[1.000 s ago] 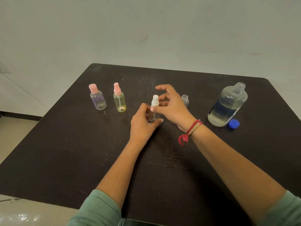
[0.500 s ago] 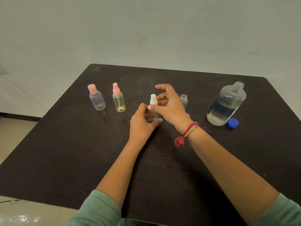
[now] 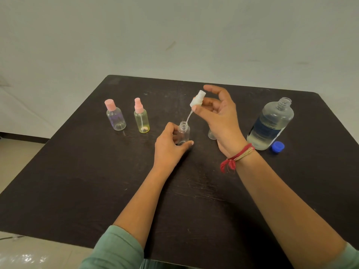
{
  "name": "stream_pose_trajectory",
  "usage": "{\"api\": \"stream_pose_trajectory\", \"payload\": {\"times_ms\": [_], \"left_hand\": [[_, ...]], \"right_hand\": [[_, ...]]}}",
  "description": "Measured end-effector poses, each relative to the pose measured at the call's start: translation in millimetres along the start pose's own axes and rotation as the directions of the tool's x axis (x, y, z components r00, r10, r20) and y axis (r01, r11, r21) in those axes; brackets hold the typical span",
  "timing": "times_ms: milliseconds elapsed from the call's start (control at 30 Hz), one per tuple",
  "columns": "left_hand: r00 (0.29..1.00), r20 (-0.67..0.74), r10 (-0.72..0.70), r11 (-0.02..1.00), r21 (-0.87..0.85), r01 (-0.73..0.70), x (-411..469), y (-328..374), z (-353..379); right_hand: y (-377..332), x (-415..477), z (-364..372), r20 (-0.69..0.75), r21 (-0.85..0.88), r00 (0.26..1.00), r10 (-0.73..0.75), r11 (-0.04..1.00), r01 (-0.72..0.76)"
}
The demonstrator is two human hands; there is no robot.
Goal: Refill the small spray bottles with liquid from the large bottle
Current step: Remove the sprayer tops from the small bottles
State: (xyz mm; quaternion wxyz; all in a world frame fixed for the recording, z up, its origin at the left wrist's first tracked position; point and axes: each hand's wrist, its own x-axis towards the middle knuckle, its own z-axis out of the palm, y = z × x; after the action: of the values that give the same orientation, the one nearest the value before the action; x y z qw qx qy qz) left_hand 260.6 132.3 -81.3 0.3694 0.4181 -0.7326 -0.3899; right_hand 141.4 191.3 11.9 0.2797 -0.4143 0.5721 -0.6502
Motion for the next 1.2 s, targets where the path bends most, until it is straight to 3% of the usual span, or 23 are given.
{"api": "stream_pose_trajectory", "payload": {"times_ms": [367, 567, 667, 733, 867, 1100, 1200], "left_hand": [[1.0, 0.003, 0.001, 1.0, 0.004, -0.001, 1, -1, 0], [1.0, -0.019, -0.006, 0.999, -0.035, 0.005, 0, -5, 1], [0.997, -0.073, 0.016, 1.0, -0.021, -0.017, 1, -6, 1], [0.994, -0.107, 0.024, 1.0, 0.01, -0.023, 1, -6, 1], [0.993, -0.114, 0.017, 0.995, 0.102, -0.006, 3, -4, -1], [0.992, -0.128, -0.003, 0.997, 0.072, 0.013, 19, -8, 3], [0.99, -0.138, -0.011, 0.999, 0.045, 0.017, 25, -11, 6]], "right_hand": [[1, -7, -3, -0.041, -0.146, 0.99, -0.132, 0.981, 0.125], [-9, -15, -18, -0.283, -0.025, 0.918, -0.277, 0.959, 0.281], [8, -23, -18, -0.331, -0.128, 0.9, -0.284, 0.958, 0.255], [26, -31, -15, -0.298, -0.28, 0.905, -0.304, 0.934, 0.222], [57, -43, -6, -0.242, -0.423, 0.924, -0.297, 0.889, 0.175], [82, -42, 8, -0.173, -0.594, 0.961, -0.215, 0.801, 0.072], [85, -36, 12, -0.156, -0.581, 0.975, -0.156, 0.813, 0.037]]}}
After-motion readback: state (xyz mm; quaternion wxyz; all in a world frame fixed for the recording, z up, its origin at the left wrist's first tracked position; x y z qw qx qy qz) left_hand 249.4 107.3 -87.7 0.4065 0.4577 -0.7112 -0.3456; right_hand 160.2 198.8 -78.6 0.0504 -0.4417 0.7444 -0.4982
